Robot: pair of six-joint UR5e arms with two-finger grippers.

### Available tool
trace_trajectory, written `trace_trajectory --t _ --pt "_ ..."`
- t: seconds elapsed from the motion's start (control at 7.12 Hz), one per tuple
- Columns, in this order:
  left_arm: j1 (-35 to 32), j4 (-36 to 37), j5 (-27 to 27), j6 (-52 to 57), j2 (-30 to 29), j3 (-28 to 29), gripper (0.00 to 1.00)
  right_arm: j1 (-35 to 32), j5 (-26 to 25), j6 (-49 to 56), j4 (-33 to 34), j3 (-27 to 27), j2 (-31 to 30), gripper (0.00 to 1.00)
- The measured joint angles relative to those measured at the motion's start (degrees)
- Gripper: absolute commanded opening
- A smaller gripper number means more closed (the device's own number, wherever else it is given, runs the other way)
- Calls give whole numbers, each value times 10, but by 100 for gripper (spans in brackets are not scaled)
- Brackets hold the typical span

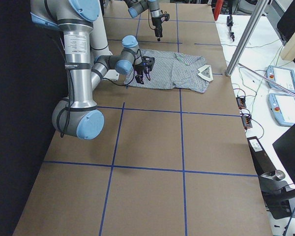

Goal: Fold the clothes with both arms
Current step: 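Lower both grippers to the hem corners nearest the robot and grasp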

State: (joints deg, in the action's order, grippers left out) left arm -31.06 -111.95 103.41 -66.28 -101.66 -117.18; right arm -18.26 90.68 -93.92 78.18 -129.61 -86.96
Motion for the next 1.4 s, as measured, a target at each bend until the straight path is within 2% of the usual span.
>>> trace_trajectory --t 0.14,0.42,0.7,0.84,1.12,1.4 --pt "36 -1 -28 -45 23 -12 64 39 -36 -24 1 -2 0 86" --pt "106 0 -77 -118 58 -17 64 82 -75 -47 3 -4 0 86" --pt "147 0 -99 -138 79 -14 64 97 -89 -53 4 -3 -1 86" --pt "162 1 -107 -140 83 -11 59 99 -93 -53 5 -3 -1 86" --pt "176 1 -114 -141 84 -5 54 100 -95 -53 5 -3 -1 86" --pt "178 1 -115 -141 84 3 53 101 -98 -53 5 -2 -1 86"
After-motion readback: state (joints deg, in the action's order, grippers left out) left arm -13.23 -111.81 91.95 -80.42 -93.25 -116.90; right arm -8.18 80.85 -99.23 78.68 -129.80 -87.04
